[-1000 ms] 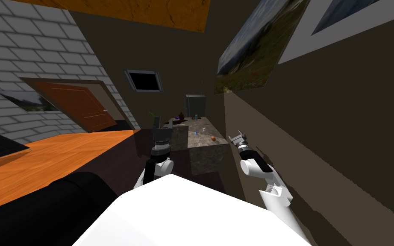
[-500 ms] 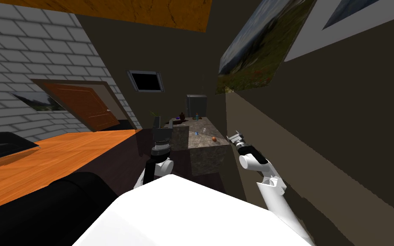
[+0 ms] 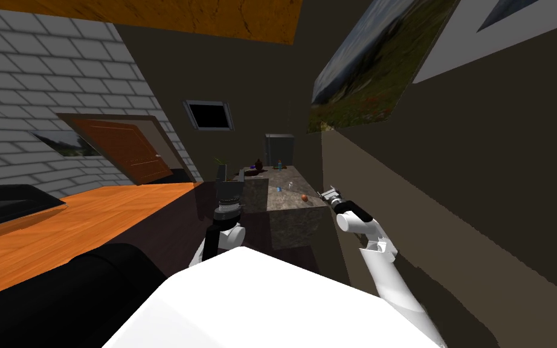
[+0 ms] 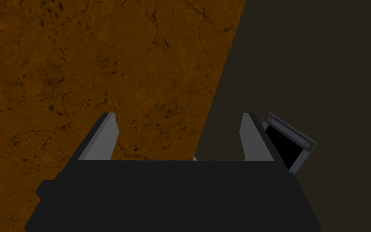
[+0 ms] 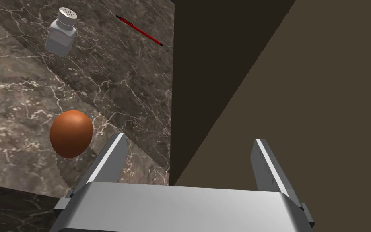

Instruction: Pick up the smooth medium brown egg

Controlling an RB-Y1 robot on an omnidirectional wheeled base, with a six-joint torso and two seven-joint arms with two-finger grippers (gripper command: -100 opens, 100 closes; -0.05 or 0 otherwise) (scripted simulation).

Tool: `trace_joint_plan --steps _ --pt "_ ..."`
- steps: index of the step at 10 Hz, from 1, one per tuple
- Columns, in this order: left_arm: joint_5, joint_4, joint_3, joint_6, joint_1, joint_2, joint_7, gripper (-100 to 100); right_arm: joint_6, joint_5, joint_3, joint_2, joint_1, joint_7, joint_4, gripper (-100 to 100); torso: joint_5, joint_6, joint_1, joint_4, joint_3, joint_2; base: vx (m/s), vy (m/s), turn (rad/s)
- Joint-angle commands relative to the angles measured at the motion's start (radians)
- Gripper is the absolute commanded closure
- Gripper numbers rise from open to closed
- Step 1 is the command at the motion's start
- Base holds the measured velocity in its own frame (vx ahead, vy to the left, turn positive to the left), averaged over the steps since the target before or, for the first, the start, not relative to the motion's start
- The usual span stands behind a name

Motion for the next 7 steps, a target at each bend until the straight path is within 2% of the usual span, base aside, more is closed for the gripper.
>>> trace_joint_plan --steps 1,2,3,4,5,6,7 --pt "0.000 0.000 0.000 0.000 0.000 0.000 0.000 0 0.050 -0.023 0.005 -0.005 -0.041 -0.050 0.033 -100 0.000 0.000 0.000 0.000 0.000 0.000 0.021 0.010 0.064" --pt "0.000 0.000 0.000 0.000 0.000 0.000 0.000 0 0.074 -0.023 0.005 -0.005 -0.041 -0.077 0.033 -100 0.000 0.000 0.000 0.000 0.000 0.000 0.018 0.007 0.031" --pt "0.000 0.000 0.000 0.000 0.000 0.000 0.000 0 0.101 -0.046 0.008 -0.013 -0.074 -0.106 0.060 -100 0.000 0.000 0.000 0.000 0.000 0.000 0.018 0.010 0.046" --pt "0.000 0.000 0.000 0.000 0.000 0.000 0.000 0 0.128 -0.046 0.008 -0.013 -0.074 -0.132 0.060 -100 0.000 0.000 0.000 0.000 0.000 0.000 0.016 0.010 0.027" --pt "0.000 0.000 0.000 0.000 0.000 0.000 0.000 0 0.158 -0.068 0.011 -0.020 -0.105 -0.162 0.087 -100 0.000 0.000 0.000 0.000 0.000 0.000 0.022 0.018 0.055" --pt "0.000 0.000 0.000 0.000 0.000 0.000 0.000 0 0.182 -0.068 0.011 -0.020 -0.105 -0.187 0.087 -100 0.000 0.000 0.000 0.000 0.000 0.000 0.020 0.013 0.024" --pt "0.000 0.000 0.000 0.000 0.000 0.000 0.000 0 0.216 -0.091 0.015 -0.026 -0.136 -0.218 0.114 -100 0.000 0.000 0.000 0.000 0.000 0.000 0.024 0.013 0.037"
